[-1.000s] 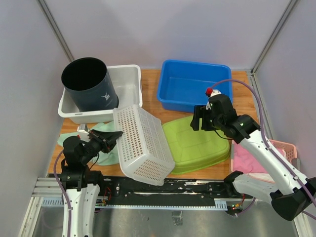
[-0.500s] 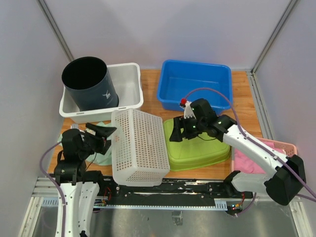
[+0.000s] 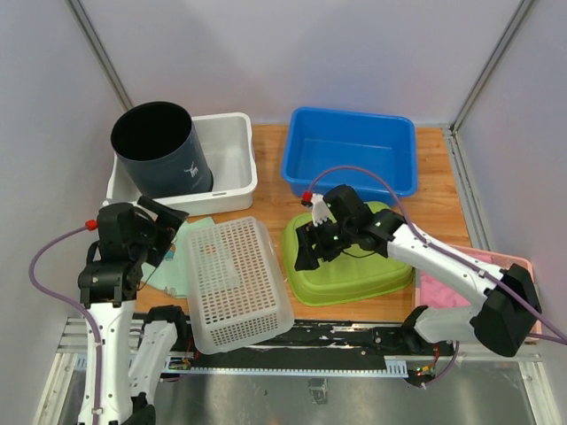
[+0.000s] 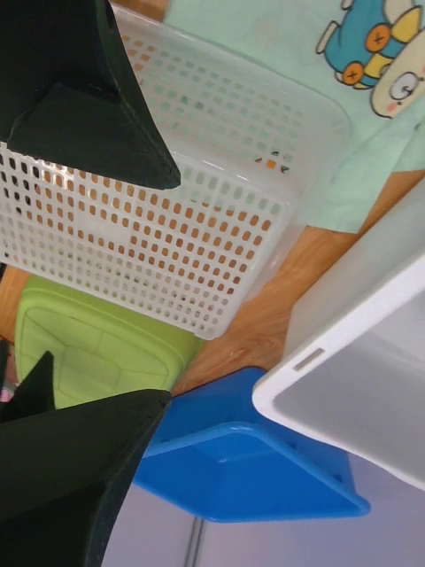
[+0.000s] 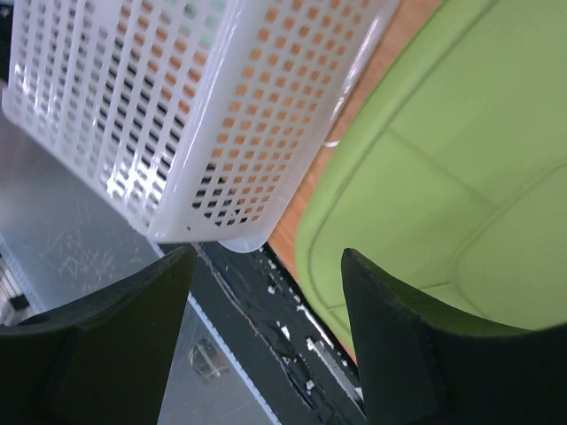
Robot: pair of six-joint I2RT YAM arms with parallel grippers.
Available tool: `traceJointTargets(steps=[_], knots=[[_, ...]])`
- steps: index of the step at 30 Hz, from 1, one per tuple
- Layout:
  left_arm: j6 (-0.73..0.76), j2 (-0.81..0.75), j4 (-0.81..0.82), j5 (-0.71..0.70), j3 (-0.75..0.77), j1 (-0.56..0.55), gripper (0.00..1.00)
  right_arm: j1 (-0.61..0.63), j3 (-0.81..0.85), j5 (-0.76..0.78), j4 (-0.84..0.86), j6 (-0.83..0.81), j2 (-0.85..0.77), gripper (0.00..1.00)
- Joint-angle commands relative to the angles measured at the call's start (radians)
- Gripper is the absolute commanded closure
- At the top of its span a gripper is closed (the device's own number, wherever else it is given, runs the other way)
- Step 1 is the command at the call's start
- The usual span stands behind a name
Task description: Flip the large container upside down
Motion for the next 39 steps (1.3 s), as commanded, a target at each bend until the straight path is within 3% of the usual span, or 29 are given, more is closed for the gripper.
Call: traceJointTargets(steps=[1,4,8,13,20,24,31,39], knots=[[0.146,0.057,0.034,-0.049,0.104,-0.003,0.01,0.177,0.007,0.059,-0.084,-0.165,-0.073,0.3],[0.196,0.117,0.083,0.004,0.154,-0.004,0.01,0.383,-0.033,0.246,-0.048,-0.189,-0.103,0.3],[0.228,0.183,0.138,0.039,0.226,-0.003,0.01,0.553,-0.067,0.483,0.029,-0.174,-0.108,0.27],[0.252,0.212,0.187,0.036,0.266,-0.003,0.01,0.646,-0.061,0.654,0.155,-0.157,-0.038,0.18],[0.259,0.221,0.255,0.058,0.272,-0.003,0.01,0.771,0.078,0.839,0.209,-0.202,0.169,0.13],[0.269,0.233,0.262,0.068,0.269,-0.003,0.01,0.801,0.094,0.882,0.262,-0.218,0.221,0.12],[0.264,0.235,0.287,0.07,0.258,-0.003,0.01,0.779,0.194,1.222,0.212,-0.083,0.363,0.13],[0.266,0.253,0.305,0.087,0.263,-0.004,0.01,0.644,0.306,1.151,0.081,0.145,0.477,0.15]])
